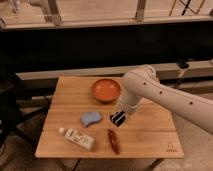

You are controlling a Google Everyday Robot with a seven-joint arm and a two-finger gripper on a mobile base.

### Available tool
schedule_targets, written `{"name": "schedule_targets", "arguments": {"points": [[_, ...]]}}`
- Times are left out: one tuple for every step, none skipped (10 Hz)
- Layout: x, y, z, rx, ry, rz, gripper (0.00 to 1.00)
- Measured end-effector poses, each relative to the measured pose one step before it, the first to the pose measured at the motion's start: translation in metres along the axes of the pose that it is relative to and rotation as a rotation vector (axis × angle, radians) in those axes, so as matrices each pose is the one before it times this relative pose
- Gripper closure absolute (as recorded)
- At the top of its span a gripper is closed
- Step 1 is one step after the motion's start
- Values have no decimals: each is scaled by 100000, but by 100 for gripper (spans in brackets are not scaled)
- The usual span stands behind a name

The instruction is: Place the eraser in the ceramic cup

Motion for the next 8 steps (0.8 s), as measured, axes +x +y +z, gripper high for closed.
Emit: {"name": "schedule_targets", "arguments": {"points": [[136, -256, 1, -5, 939, 285, 99], [116, -234, -19, 7, 983, 106, 99], [135, -275, -33, 76, 1027, -57, 99], [135, -388, -79, 247, 905, -331, 99], [110, -418, -47, 289, 685, -485, 99], [156, -505, -64, 439, 807, -565, 99], [327, -464, -105, 400, 969, -322, 99], [253, -387, 5, 178, 652, -198, 99]]}}
